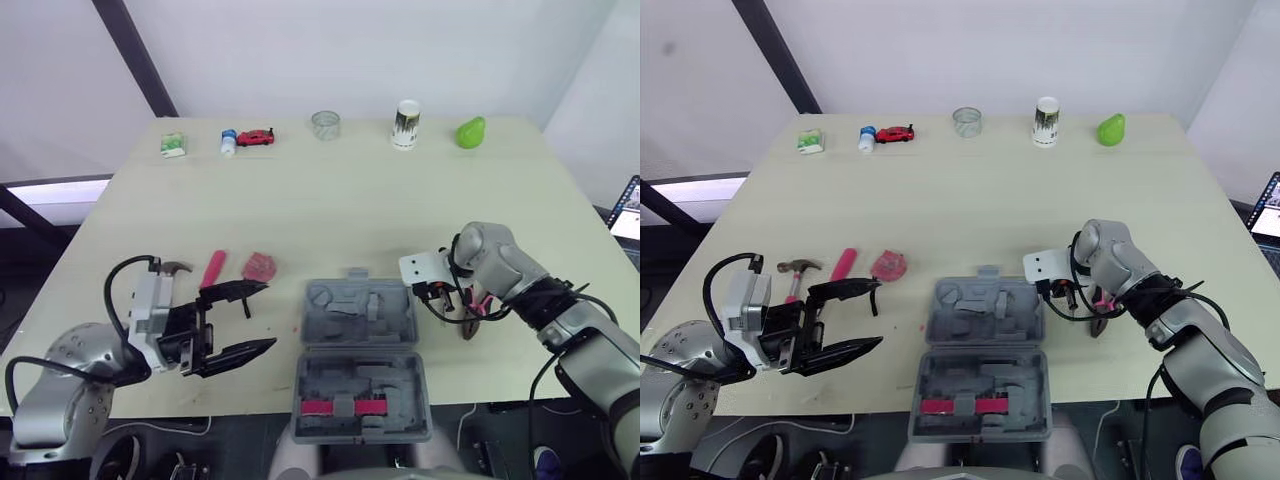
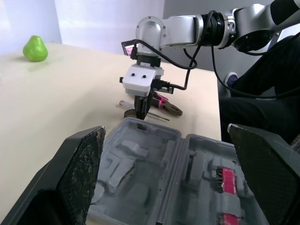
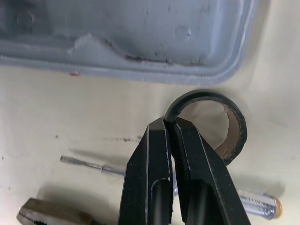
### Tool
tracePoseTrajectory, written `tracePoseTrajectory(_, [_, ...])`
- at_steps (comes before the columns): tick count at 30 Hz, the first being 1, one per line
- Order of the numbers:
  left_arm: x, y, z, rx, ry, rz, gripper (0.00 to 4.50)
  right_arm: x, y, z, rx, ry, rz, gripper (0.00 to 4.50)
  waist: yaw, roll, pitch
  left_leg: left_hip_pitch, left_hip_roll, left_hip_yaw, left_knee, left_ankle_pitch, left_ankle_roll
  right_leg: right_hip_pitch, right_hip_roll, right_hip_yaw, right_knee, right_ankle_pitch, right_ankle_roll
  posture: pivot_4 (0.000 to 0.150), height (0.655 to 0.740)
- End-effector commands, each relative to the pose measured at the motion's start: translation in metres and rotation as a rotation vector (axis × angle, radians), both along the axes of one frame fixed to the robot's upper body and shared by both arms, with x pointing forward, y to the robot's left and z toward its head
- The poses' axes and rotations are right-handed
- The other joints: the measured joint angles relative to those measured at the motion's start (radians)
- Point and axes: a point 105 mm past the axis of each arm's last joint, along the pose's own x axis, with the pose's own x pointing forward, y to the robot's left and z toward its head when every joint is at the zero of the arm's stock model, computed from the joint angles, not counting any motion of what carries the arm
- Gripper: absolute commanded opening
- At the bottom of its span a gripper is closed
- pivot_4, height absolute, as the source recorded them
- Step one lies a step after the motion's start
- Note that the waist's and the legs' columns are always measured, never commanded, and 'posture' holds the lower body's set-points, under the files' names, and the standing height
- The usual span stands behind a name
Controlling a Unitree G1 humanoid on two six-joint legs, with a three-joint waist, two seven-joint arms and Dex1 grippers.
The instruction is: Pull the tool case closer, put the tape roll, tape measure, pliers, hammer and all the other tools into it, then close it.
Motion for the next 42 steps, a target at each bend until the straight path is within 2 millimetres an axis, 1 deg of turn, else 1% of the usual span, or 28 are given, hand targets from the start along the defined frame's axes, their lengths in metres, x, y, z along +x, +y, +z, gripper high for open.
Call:
tracePoseTrajectory(1, [0.002, -0.001, 0.002, 0.002, -0.025, -0.006, 4.5, 0.006, -0.008, 0.023, 0.009, -0.05, -0.007, 0.06, -0.001, 0.0, 0.0, 0.0, 0.0, 0.0, 0.0, 0.0, 0.0, 0.0, 0.0, 0.0, 0.0, 0.0, 0.0, 0.15, 0.74])
tracePoseTrajectory(4, [0.003, -0.001, 0.002, 0.003, -0.03, -0.002, 4.5, 0.005, -0.016, 0.034, 0.001, -0.067, -0.008, 0.06, -0.002, 0.001, 0.0, 0.0, 0.0, 0.0, 0.0, 0.0, 0.0, -0.001, 0.0, 0.0, 0.0, 0.0, 0.0, 0.15, 0.74])
tracePoseTrajectory(6, [0.004, 0.0, 0.001, 0.005, -0.034, 0.001, 4.5, 0.002, -0.021, 0.043, -0.006, -0.07, -0.001, 0.06, -0.004, 0.001, 0.001, 0.0, 0.0, 0.0, 0.0, 0.0, 0.0, -0.001, 0.0, 0.0, 0.0, 0.0, 0.0, 0.15, 0.74])
tracePoseTrajectory(9, [0.005, 0.0, 0.0, 0.01, -0.039, 0.008, 4.5, -0.003, -0.019, 0.051, -0.006, -0.074, 0.017, 0.06, -0.004, 0.001, 0.001, -0.001, 0.0, 0.0, 0.0, 0.0, 0.0, -0.001, 0.0, 0.0, 0.0, 0.0, 0.0, 0.15, 0.74])
tracePoseTrajectory(11, [0.006, 0.0, -0.001, 0.01, -0.042, 0.014, 4.5, -0.007, -0.013, 0.055, -0.002, -0.079, 0.038, 0.06, -0.004, 0.001, 0.001, 0.0, 0.0, 0.0, 0.0, 0.0, 0.0, -0.002, 0.0, 0.0, 0.0, 0.0, 0.0, 0.15, 0.74])
tracePoseTrajectory(13, [0.007, 0.001, -0.002, 0.013, -0.051, 0.031, 4.5, -0.011, 0.001, 0.059, 0.018, -0.079, 0.071, 0.06, -0.004, 0.001, 0.001, 0.0, 0.0, 0.0, 0.0, 0.0, 0.0, -0.002, 0.0, 0.0, 0.0, 0.0, 0.0, 0.15, 0.74])
tracePoseTrajectory(15, [0.007, 0.005, -0.002, 0.011, -0.062, 0.069, 4.5, -0.014, 0.023, 0.066, 0.051, -0.091, 0.119, 0.06, -0.005, 0.001, 0.001, 0.0, 0.0, 0.0, 0.0, 0.0, 0.0, -0.002, 0.0, 0.0, 0.0, 0.0, 0.0, 0.15, 0.74])
tracePoseTrajectory(16, [0.007, 0.007, -0.002, 0.011, -0.063, 0.08, 4.5, -0.014, 0.029, 0.068, 0.061, -0.097, 0.131, 0.06, -0.008, 0.001, 0.001, 0.0, 0.0, 0.0, 0.0, 0.0, 0.0, -0.002, 0.0, 0.0, 0.001, 0.0, 0.0, 0.15, 0.74])
tracePoseTrajectory(20, [0.0, 0.019, -0.006, 0.008, -0.05, 0.153, 4.5, -0.018, 0.065, 0.073, 0.096, -0.096, 0.207, 0.06, -0.006, 0.002, 0.001, -0.001, 0.001, 0.0, 0.0, 0.0, 0.0, -0.002, 0.001, 0.0, 0.001, 0.0, 0.0, 0.15, 0.74])
tracePoseTrajectory(26, [-0.007, 0.034, -0.011, -0.01, -0.031, 0.314, 4.5, -0.013, 0.106, 0.085, 0.116, -0.115, 0.302, 0.06, -0.003, 0.002, 0.001, -0.001, 0.001, 0.0, 0.0, 0.0, 0.0, -0.002, 0.0, 0.0, 0.001, 0.0, 0.0, 0.15, 0.74])
tracePoseTrajectory(32, [-0.017, 0.036, -0.014, -0.031, -0.025, 0.4, 4.5, -0.017, 0.142, 0.081, 0.106, -0.097, 0.413, 0.06, -0.005, 0.002, 0.001, -0.002, 0.001, 0.0, 0.0, 0.0, 0.0, -0.003, 0.0, -0.001, 0.001, 0.0, 0.0, 0.15, 0.74])
tracePoseTrajectory(33, [-0.017, 0.036, -0.014, -0.035, -0.025, 0.409, 4.5, -0.018, 0.146, 0.081, 0.106, -0.095, 0.423, 0.06, -0.005, 0.002, 0.001, -0.001, 0.001, 0.0, 0.0, 0.0, 0.0, -0.003, 0.0, -0.001, 0.001, 0.0, 0.0, 0.15, 0.74])
tracePoseTrajectory(34, [-0.019, 0.036, -0.014, -0.041, -0.027, 0.428, 4.5, -0.021, 0.158, 0.079, 0.112, -0.09, 0.45, 0.06, -0.006, 0.002, 0.001, -0.001, 0.001, 0.0, 0.0, 0.0, 0.0, -0.003, 0.0, -0.001, 0.001, 0.0, 0.0, 0.15, 0.74])
tracePoseTrajectory(36, [-0.021, 0.036, -0.014, -0.045, -0.028, 0.454, 4.5, -0.024, 0.173, 0.075, 0.114, -0.089, 0.489, 0.06, -0.007, 0.002, 0.001, -0.002, 0.001, 0.0, 0.0, 0.0, 0.0, -0.003, 0.0, -0.001, 0.001, 0.0, 0.0, 0.15, 0.74])
tracePoseTrajectory(39, [-0.022, 0.038, -0.014, -0.046, -0.029, 0.493, 4.5, -0.025, 0.185, 0.067, 0.091, -0.107, 0.534, 0.06, -0.007, 0.002, 0.001, -0.002, 0.001, 0.0, 0.0, 0.0, 0.0, -0.003, 0.0, -0.001, 0.001, 0.0, 0.0, 0.15, 0.74])
tracePoseTrajectory(42, [-0.024, 0.047, -0.014, -0.02, -0.029, 0.561, 4.5, -0.028, 0.199, 0.057, 0.086, -0.118, 0.58, 0.06, -0.006, 0.002, 0.001, -0.002, 0.001, 0.0, 0.0, 0.0, 0.0, -0.003, 0.0, -0.001, 0.001, 0.0, 0.0, 0.15, 0.74])
